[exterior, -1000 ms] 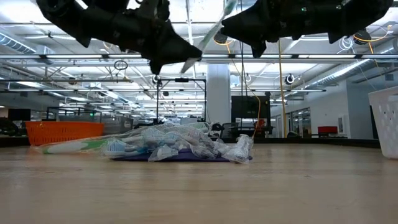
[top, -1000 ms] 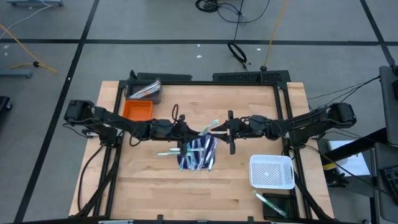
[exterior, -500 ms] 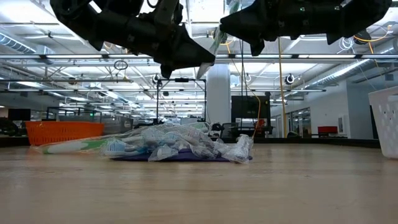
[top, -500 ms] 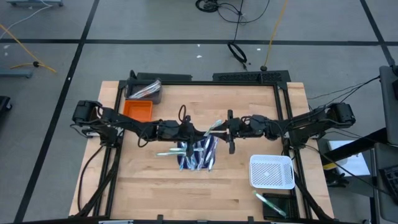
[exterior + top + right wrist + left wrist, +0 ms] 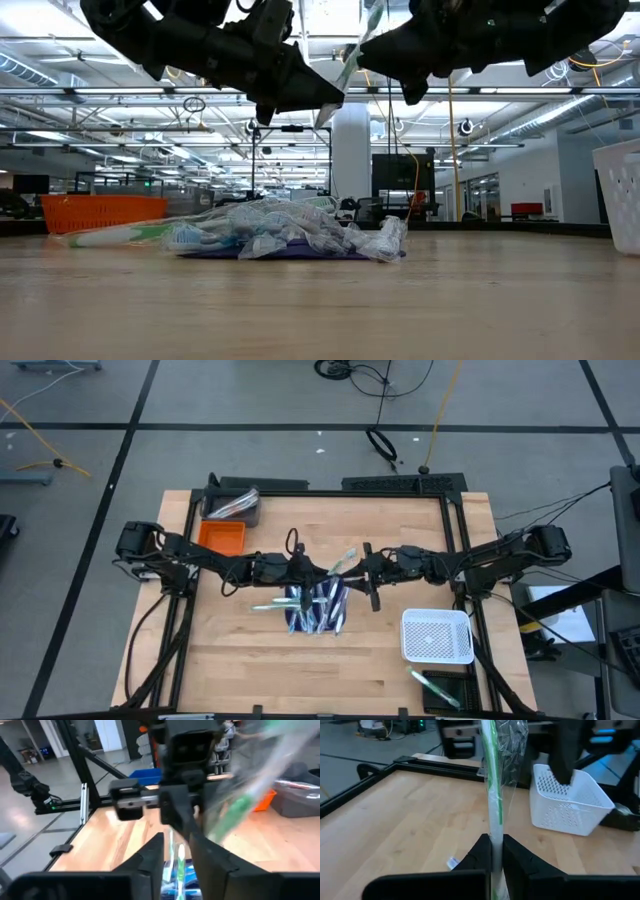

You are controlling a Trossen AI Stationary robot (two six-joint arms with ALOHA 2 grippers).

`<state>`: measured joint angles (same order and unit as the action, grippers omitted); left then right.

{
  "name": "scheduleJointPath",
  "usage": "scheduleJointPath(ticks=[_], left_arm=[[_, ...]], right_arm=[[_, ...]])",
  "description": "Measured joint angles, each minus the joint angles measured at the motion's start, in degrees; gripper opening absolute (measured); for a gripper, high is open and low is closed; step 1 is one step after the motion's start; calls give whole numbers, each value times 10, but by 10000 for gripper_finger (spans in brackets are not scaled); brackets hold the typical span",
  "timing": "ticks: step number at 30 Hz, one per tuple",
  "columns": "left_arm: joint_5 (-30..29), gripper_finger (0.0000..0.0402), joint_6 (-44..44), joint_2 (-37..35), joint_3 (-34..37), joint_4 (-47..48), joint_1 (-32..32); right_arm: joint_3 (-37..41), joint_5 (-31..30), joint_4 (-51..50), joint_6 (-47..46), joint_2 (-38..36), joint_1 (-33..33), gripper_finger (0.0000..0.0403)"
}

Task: Pick & Place Toothbrushes
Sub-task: Put the green toothbrush into the black bin

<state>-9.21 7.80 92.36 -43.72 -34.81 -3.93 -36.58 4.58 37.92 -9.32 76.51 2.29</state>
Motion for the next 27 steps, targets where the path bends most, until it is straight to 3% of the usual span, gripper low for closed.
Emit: scheduleJointPath(ticks=[9,13,21,27], left_arm=[[0,27,0,0,0,-3,-10],[0,10,-2,0,0,-4,-11],[3,30,-1,0,0,-2,-11],[2,9,0,0,0,3,-11]], right_arm=[[0,-31,2,2,0,-14,159],[0,-32,1,-3,0,-20,173],[0,-52,44,16,0,-22,175],[0,-47,72,20,0,-26,166]])
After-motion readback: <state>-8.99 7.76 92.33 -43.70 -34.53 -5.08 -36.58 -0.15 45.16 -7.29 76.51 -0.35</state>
